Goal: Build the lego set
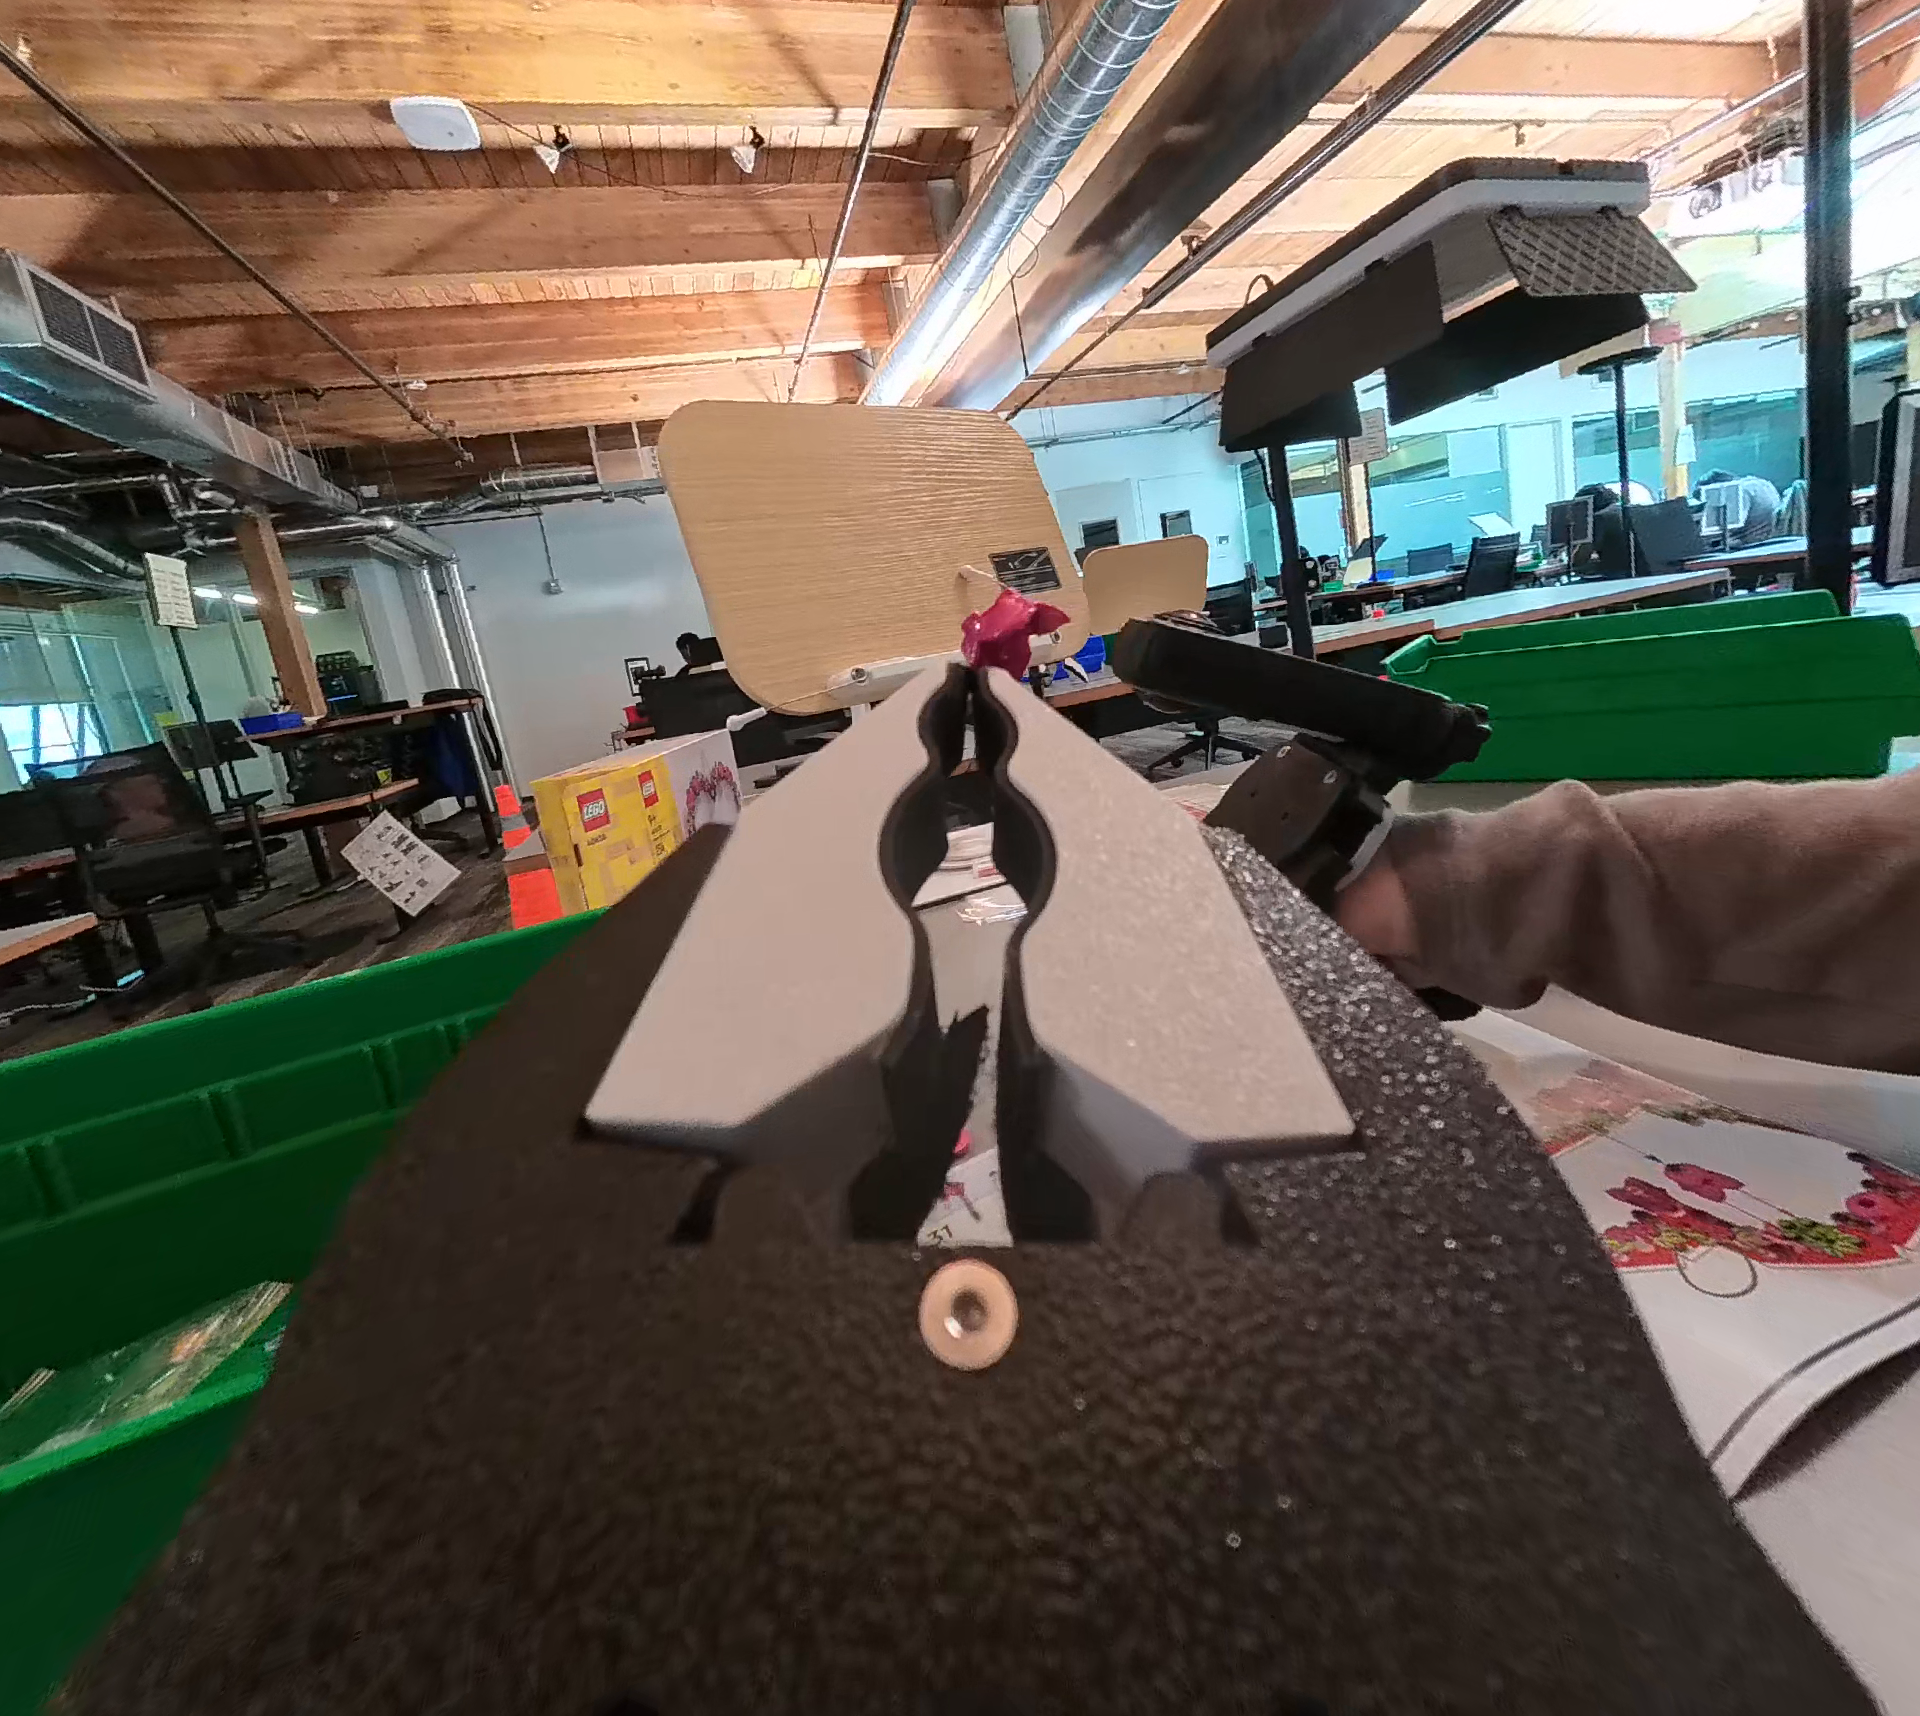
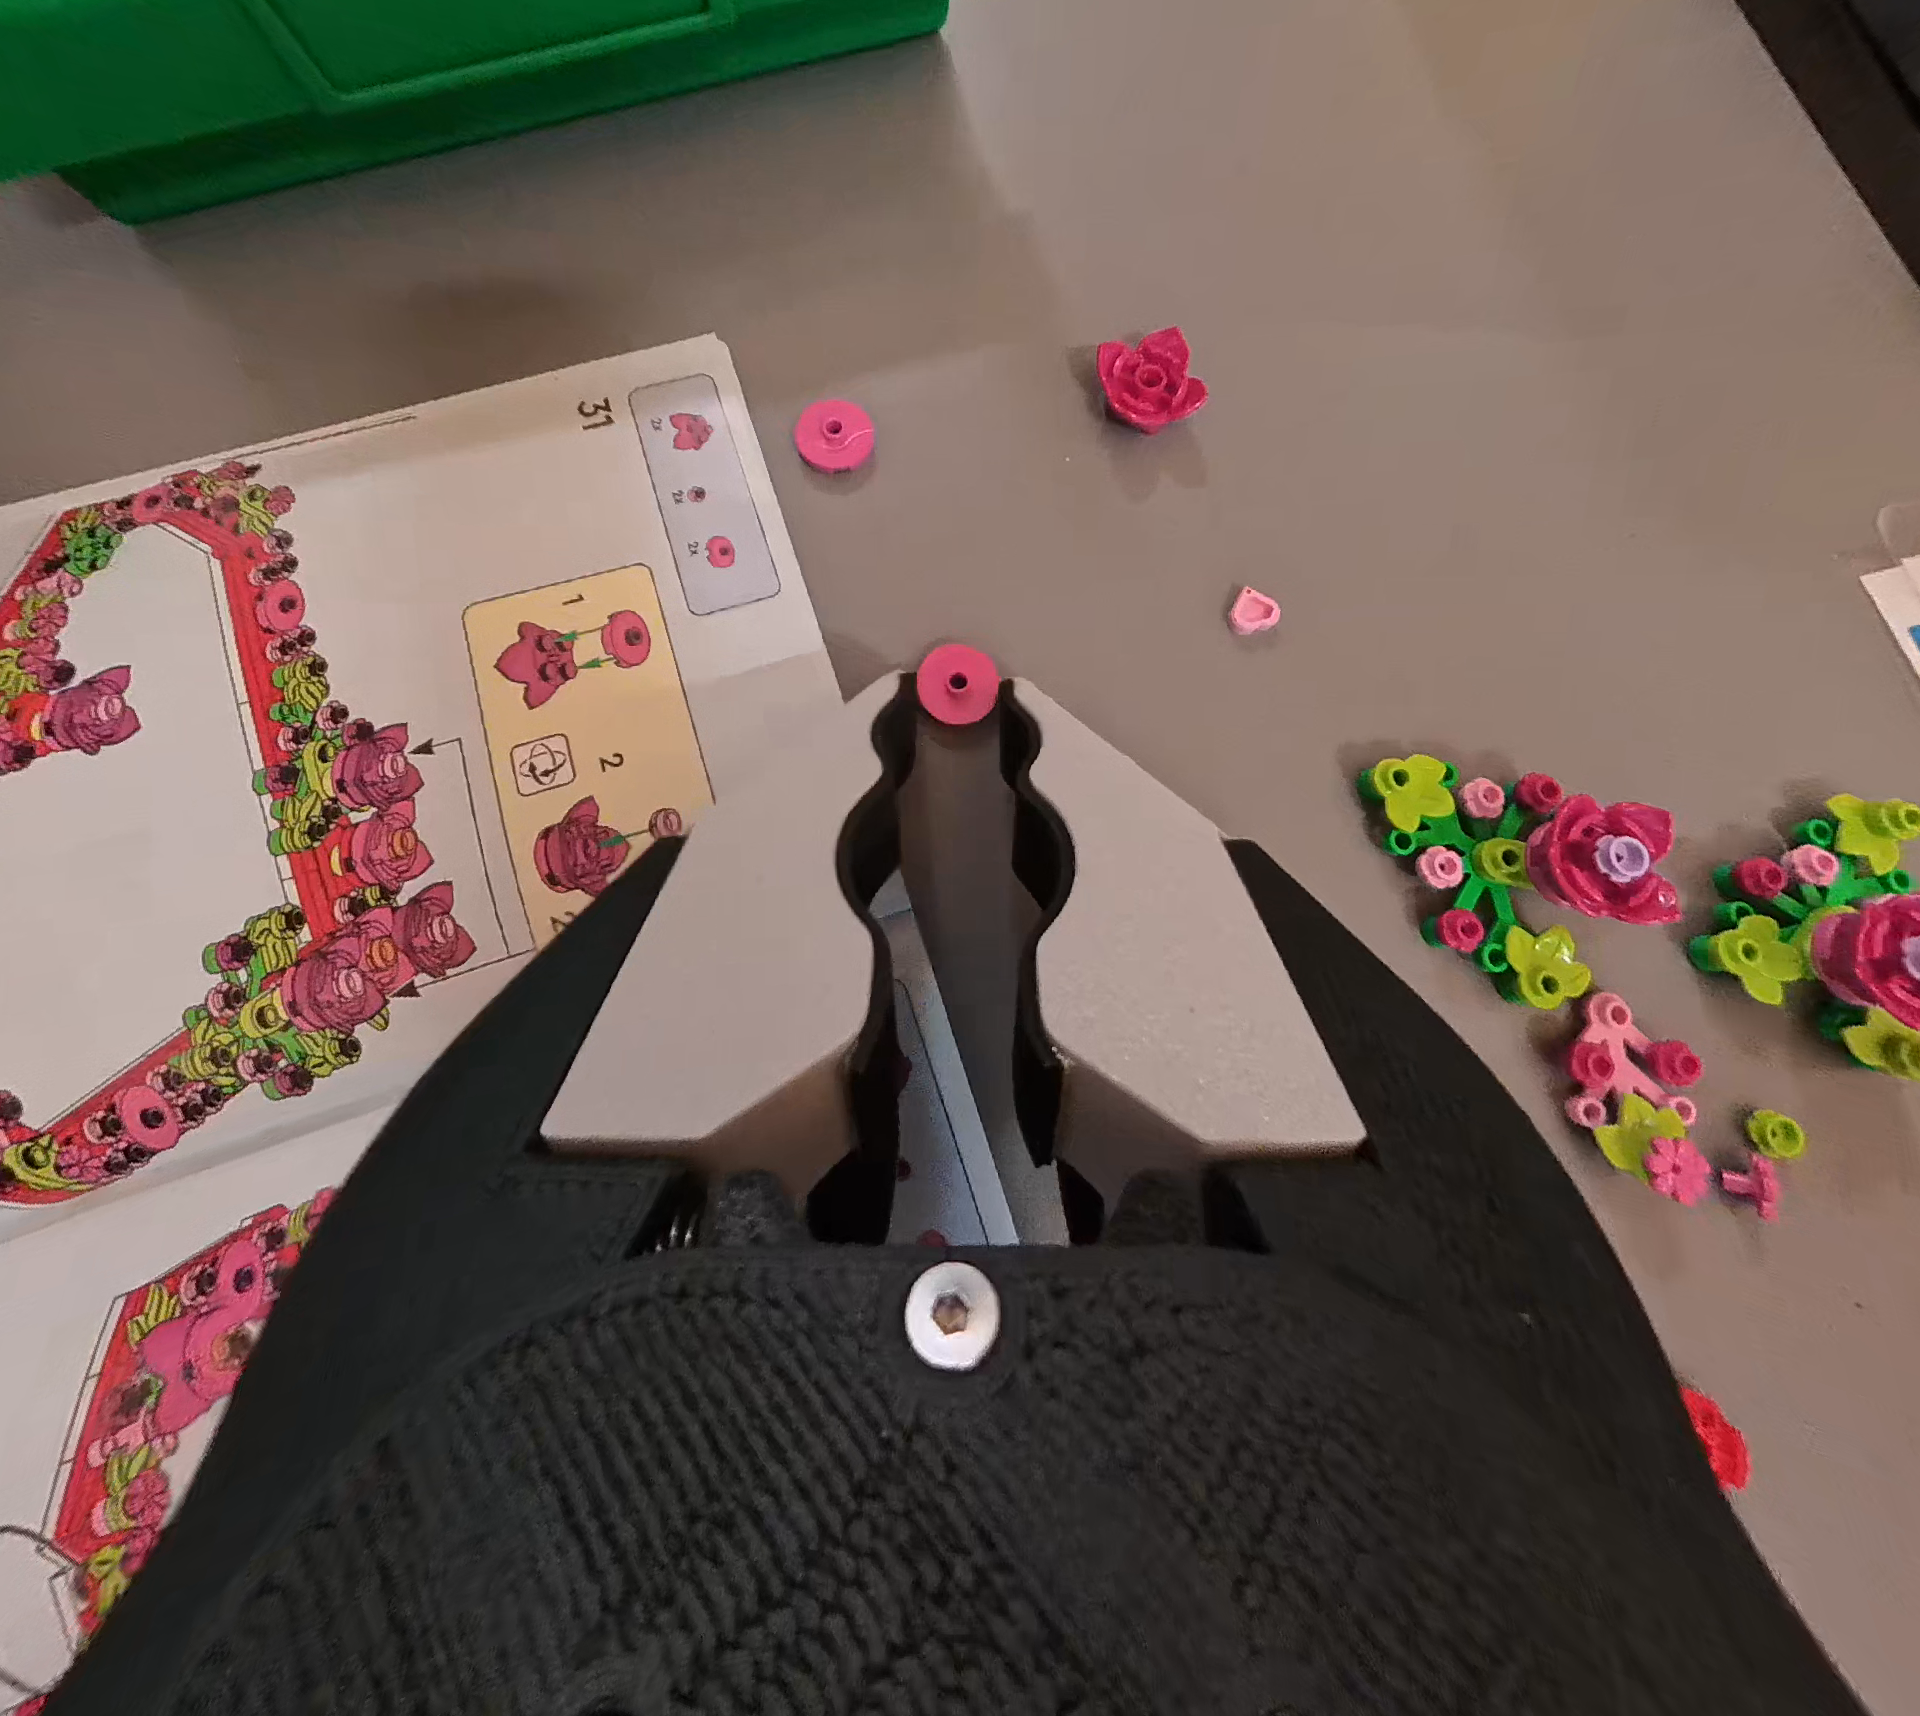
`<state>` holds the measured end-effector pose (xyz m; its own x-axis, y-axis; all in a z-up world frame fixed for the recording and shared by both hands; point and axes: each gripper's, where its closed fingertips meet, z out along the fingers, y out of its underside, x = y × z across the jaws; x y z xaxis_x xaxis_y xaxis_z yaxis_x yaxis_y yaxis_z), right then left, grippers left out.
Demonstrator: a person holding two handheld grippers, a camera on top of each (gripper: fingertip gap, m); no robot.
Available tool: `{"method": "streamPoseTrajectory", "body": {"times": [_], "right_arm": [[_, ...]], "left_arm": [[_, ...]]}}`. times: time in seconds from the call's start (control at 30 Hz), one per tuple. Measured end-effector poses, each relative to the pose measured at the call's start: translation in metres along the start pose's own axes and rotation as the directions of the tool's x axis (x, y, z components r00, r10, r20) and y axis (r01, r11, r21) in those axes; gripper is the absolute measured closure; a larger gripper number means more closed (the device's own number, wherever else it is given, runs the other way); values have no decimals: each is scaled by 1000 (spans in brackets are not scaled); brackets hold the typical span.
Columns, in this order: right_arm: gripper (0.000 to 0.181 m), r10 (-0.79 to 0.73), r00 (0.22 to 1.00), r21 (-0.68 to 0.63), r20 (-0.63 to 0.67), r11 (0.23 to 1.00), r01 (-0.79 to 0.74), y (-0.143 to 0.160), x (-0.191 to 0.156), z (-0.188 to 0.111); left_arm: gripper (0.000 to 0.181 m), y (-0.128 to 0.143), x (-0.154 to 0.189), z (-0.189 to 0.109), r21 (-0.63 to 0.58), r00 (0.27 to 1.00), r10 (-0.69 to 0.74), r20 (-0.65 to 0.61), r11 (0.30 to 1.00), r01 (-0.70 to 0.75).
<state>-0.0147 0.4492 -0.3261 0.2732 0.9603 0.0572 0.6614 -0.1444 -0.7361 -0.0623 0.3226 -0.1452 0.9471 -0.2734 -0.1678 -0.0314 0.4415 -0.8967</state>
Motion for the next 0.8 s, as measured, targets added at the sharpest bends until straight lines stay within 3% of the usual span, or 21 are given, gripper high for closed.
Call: {"method": "streamPoseTrajectory", "body": {"times": [0.13, 0.2, 0.33, 0.43, 0.57, 0.8], "right_arm": [[168, -39, 999, -8, -1, 999, 39, -3, 0, -4], [168, -80, 997, 74, 12, 994, 79, -22, -4, -19], [168, -265, 934, 388, 238, 908, 158, -85, -57, -86], [168, -415, 797, 538, 439, 832, 137, -110, -106, -146], [168, -486, 637, 539, 598, 833, 130, -112, -145, -189], [168, -500, 544, 501, 674, 850, 161, -113, -176, -208]], "left_arm": [[181, 1, -1, 1, -5, 1000, -7, 2, 1000, 7], [181, 1, 5, 1, -3, 999, -3, -31, 1000, 3], [181, 0, 27, 2, -3, 988, -21, -156, 1000, 21], [181, -10, 47, -2, 33, 955, -71, -288, 996, 84], [181, -29, 70, -14, 107, 880, -109, -462, 978, 177], [181, -41, 85, -23, 178, 851, -46, -523, 971, 161]]}}
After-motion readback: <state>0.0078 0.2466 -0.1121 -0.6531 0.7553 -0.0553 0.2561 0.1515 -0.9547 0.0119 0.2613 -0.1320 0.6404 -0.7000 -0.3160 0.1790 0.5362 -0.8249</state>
